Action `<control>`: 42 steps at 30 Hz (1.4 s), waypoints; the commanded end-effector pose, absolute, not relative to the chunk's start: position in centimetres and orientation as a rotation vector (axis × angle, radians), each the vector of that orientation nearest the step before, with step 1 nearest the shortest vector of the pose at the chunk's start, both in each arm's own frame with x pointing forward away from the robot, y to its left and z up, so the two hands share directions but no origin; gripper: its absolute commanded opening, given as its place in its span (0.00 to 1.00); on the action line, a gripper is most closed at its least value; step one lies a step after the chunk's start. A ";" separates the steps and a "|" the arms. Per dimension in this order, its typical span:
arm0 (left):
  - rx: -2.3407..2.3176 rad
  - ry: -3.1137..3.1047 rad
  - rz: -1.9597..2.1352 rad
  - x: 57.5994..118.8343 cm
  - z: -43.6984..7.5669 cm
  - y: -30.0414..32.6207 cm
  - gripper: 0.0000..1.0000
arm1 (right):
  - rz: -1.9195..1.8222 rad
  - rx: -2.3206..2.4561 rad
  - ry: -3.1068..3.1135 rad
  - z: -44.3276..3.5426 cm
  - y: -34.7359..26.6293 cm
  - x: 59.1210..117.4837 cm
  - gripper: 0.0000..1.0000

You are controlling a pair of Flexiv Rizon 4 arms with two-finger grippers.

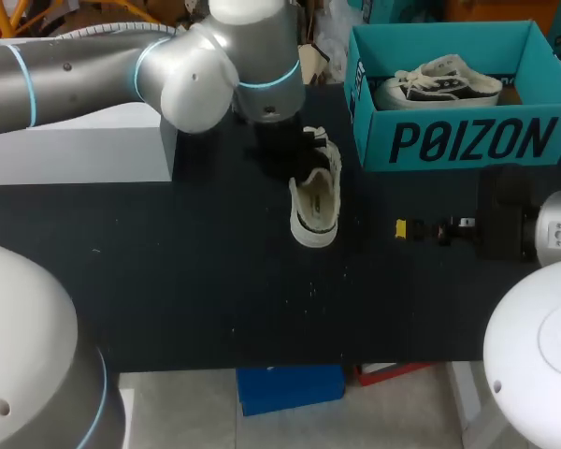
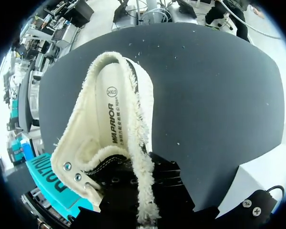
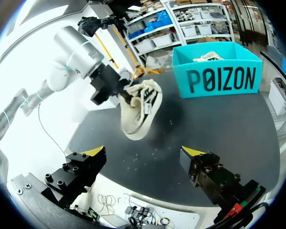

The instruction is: Take the shoe out of the shoebox, open the shoe tongue, remove and reinsert the insole, then place the shoe into the shoebox

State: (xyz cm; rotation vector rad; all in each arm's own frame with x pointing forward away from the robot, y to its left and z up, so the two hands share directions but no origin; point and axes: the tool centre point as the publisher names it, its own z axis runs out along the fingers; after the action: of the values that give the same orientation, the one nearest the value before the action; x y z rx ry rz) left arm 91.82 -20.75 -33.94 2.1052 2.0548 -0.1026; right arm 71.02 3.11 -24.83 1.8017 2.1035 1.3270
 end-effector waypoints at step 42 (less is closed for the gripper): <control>0.926 2.564 -0.138 95.0 -20.6 7.0 0.00 | 1.328 1.803 2.108 -24.9 3.1 71.0 1.00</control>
State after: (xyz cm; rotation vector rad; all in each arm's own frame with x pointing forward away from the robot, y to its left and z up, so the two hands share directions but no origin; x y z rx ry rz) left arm 97.17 4.49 -20.41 0.9525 2.6240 -0.1019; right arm 71.02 3.11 -24.83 1.8017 2.1036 1.3269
